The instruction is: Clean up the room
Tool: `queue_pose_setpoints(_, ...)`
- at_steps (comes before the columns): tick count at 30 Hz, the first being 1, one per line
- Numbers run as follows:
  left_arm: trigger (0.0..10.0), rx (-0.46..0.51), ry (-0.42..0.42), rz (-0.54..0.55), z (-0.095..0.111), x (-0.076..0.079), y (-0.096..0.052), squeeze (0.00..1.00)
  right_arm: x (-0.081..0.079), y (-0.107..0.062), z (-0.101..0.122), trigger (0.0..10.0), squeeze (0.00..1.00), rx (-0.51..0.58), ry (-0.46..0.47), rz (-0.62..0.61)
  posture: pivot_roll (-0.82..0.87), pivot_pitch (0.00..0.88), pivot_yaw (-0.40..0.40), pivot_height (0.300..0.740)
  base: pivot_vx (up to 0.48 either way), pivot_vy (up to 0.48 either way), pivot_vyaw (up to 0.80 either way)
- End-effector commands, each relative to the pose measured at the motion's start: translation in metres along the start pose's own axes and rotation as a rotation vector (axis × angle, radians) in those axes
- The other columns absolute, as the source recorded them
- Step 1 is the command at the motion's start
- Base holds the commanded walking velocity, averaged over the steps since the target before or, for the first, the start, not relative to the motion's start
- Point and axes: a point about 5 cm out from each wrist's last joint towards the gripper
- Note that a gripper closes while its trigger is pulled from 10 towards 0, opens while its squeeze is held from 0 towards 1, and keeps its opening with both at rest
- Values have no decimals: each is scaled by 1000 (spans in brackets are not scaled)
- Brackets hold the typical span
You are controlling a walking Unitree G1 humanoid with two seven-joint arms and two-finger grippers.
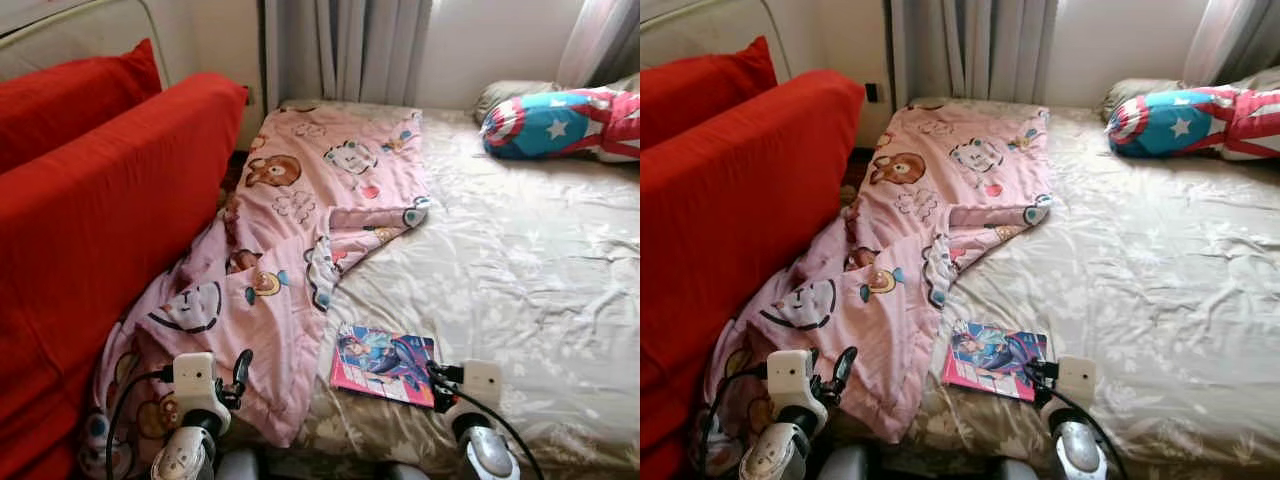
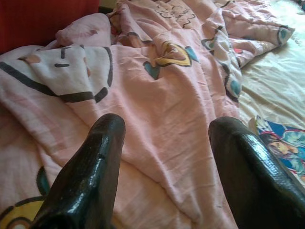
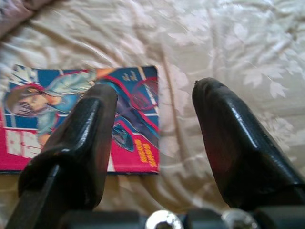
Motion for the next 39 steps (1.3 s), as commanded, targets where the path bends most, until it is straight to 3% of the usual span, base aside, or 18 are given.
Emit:
queue_pose_setpoints(1,10000,12,7,-19,3,3,3,0,1,3,4,10000,173,2,4,-8,47,81,-51,640,0,0,0)
queue_pose_setpoints(2,10000,10,10,-20,4,3,5,0,1,5,7,10000,0,11,0,-6,44,81,-49,640,0,0,0)
queue_pose_setpoints(10,10000,16,13,-29,7,6,11,0,1,7,10,10000,0,27,0,-8,41,81,-47,640,0,0,0)
queue_pose_setpoints(16,10000,20,16,-33,9,6,10,0,12,8,5,10000,0,-37,37,-56,59,104,-34,640,0,0,0)
queue_pose_setpoints(19,10000,19,32,-44,11,4,8,0,22,9,0,10000,0,-96,128,-79,73,129,-16,640,0,0,0)
queue_pose_setpoints(25,10000,14,61,-56,14,-2,2,0,27,8,-6,10000,0,-142,220,-92,100,180,24,640,0,0,0)
queue_pose_setpoints(29,10000,15,86,-74,19,-3,0,0,23,8,-9,10000,0,-160,302,-61,116,218,47,640,0,0,0)
queue_pose_setpoints(34,10000,21,106,-95,26,-2,-3,0,17,9,-8,10000,0,-140,355,-31,138,263,63,640,0,0,0)
queue_pose_setpoints(39,10000,15,130,-111,30,-5,-11,0,20,12,2,10000,0,-52,437,-43,161,301,74,640,0,0,0)
Point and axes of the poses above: a point about 5 cm out from each wrist's last joint towards the gripper, its own y axis pointing out of the wrist towards the gripper, its own z axis along the axis of the wrist's last joint, x = y × z, and after that the axes turned 5 degrees about -y, right-handed
